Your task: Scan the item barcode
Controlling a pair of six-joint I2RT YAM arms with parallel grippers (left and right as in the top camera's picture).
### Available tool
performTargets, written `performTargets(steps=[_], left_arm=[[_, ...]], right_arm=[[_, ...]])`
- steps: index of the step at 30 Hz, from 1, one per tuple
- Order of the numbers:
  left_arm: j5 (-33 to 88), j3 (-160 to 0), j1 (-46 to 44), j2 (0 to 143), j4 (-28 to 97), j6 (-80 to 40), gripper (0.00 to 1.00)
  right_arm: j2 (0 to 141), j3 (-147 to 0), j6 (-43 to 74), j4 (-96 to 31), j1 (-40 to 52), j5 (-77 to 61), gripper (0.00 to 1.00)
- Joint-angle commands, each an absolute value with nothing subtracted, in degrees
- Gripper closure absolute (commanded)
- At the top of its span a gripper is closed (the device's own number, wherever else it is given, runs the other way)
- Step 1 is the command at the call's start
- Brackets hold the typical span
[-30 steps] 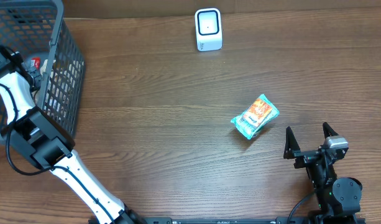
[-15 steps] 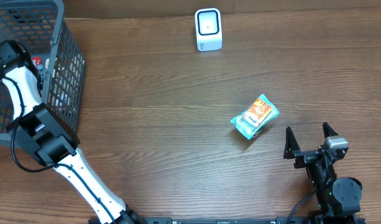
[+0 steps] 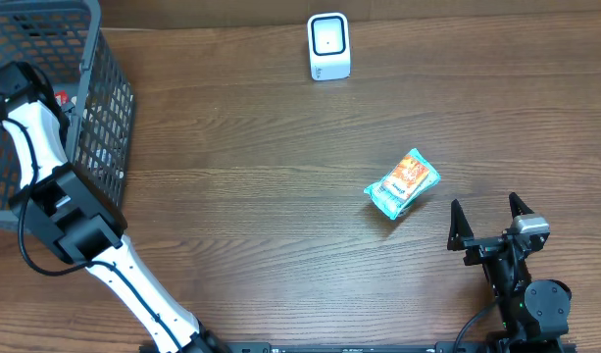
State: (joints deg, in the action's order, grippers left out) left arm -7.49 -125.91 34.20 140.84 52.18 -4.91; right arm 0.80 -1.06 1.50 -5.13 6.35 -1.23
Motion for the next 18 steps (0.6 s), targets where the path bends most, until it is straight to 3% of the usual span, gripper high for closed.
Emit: performTargets(steps=[1, 9, 12, 13, 18], left_arm=[[-5.0, -125.1, 33.3, 135.7, 53.6, -8.4, 0.96], [-6.1, -125.1, 33.3, 134.6, 54.6, -9.3, 0.96], [-9.0, -125.1, 33.3, 134.6, 51.3, -2.0, 0.94], [-10.5, -125.1, 33.3, 134.6, 50.7, 0.6, 0.88], [-13.4, -124.9, 33.8, 134.9, 47.2, 15.6, 0.34]], right_arm=[[0.2, -0.5, 1.5, -4.8, 6.0, -1.2, 0.00], [0.2, -0.5, 1.5, -4.8, 6.0, -1.2, 0.00], [0.2, -0.5, 1.5, -4.8, 6.0, -1.2, 0.00], [0.2, -0.5, 1.5, -4.8, 6.0, -1.2, 0.00], [0.2, -0.5, 1.5, -4.8, 6.0, -1.2, 0.00]])
